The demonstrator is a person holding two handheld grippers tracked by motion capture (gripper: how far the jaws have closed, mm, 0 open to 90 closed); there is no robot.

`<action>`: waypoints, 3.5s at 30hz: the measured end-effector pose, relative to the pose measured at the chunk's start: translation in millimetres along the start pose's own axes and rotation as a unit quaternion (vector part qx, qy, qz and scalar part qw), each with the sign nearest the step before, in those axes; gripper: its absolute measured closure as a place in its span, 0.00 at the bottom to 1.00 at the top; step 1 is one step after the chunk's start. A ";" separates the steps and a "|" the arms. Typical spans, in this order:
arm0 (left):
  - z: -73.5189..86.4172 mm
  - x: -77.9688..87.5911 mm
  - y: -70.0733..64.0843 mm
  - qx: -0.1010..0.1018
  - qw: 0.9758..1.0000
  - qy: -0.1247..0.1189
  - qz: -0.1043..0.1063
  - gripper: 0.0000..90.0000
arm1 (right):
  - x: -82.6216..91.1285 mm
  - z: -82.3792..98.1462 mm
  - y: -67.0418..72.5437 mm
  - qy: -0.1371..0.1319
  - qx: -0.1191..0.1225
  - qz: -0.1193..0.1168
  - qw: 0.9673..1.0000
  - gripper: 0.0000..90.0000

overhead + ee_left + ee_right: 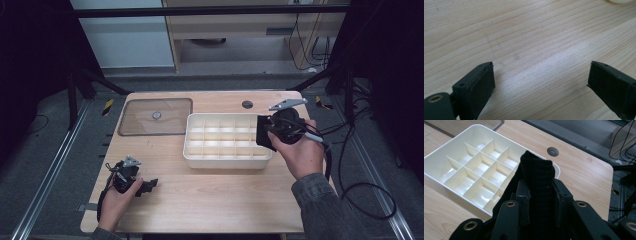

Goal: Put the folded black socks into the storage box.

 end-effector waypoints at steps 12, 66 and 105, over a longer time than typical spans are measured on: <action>4.1 0.8 12.3 0.019 1.000 -0.001 -0.010 0.06 | -0.2 -12.1 -11.5 0.005 -0.004 0.007 1.000 0.78; 7.3 -1.7 18.2 0.015 1.000 -0.009 -0.026 0.03 | -65.1 22.7 -4.5 0.060 0.001 0.002 0.998 0.78; 9.1 -4.3 14.7 -0.005 0.999 -0.008 -0.039 0.01 | -93.7 37.4 6.5 0.101 0.033 0.011 0.994 0.77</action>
Point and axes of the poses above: each handheld gripper's, and its own axes: x roughly backward along the jaws, z roughly out of its underside, y roughly to its left, the point moved 3 cm from there along -x, roughly forward along the jaws
